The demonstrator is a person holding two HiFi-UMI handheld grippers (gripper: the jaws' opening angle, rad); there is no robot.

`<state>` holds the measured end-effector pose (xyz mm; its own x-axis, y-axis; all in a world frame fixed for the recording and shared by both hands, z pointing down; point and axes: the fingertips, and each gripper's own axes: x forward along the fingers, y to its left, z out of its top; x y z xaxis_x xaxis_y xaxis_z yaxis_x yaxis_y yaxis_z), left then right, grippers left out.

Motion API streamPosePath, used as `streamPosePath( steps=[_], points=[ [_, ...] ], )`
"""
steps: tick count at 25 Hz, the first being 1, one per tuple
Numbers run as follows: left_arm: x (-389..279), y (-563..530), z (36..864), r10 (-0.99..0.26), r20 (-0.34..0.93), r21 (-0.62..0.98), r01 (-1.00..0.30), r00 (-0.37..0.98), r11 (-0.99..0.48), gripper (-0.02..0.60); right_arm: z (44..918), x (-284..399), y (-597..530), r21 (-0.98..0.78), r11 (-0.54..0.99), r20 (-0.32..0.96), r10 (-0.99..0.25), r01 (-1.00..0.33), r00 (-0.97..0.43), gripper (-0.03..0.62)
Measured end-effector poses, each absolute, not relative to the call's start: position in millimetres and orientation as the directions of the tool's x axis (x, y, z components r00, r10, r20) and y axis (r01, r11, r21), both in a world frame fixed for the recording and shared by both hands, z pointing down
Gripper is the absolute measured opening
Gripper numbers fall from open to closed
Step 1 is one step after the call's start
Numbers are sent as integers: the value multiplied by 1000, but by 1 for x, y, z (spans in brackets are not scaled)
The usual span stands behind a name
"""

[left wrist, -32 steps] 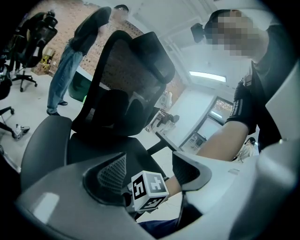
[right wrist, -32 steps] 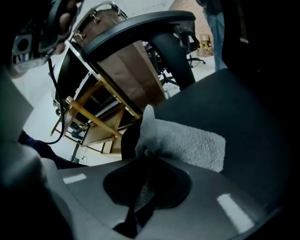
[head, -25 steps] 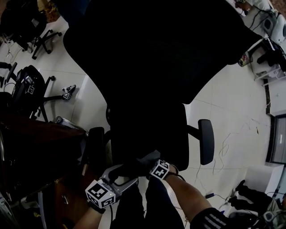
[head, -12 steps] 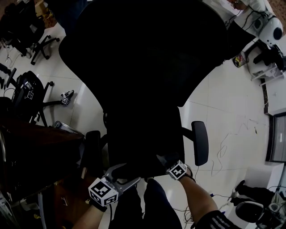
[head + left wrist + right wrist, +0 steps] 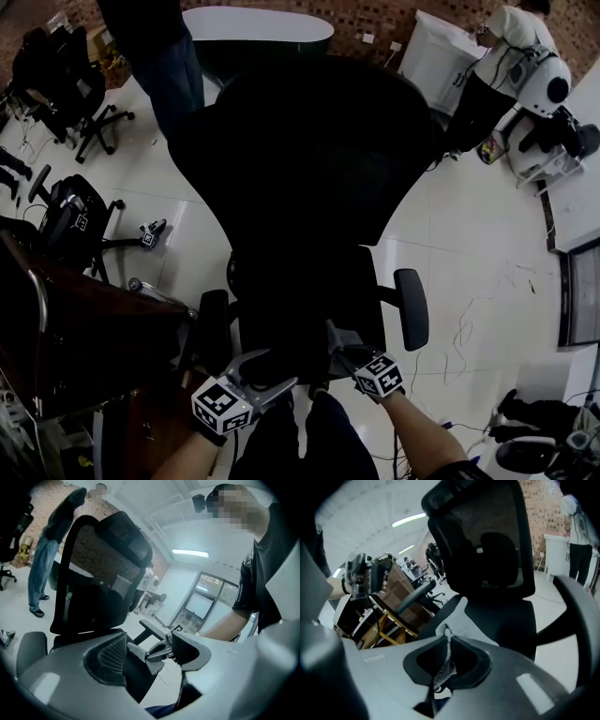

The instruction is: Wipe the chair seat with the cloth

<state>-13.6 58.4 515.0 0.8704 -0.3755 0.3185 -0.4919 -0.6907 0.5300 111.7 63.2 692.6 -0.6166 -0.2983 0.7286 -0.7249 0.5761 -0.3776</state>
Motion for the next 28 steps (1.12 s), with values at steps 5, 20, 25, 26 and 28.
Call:
streamPosePath(
  steps=[5,20,25,26,28],
  points=[
    [-36,78,462,-375,299,470,-477,878,-742,324,554,84,67,-356,599,573,-466,-717,-674,25],
    [-24,197,313,-491,119,368,-498,863,-786,325,318,79,184,-293,729,221,-579,-619,-785,25],
    [12,275,281,-527,69,364,-513,847,-777,327,279,103,249,-292,757,111,-580,-584,-807,25],
    [19,290,278,-531,67,360,-517,845,-777,327,275,108,263,-292,761,106,-576,-579,-810,25],
    [31,318,273,-537,65,350,-524,841,-777,328,269,119,291,-296,767,98,-568,-569,-817,25]
  ],
)
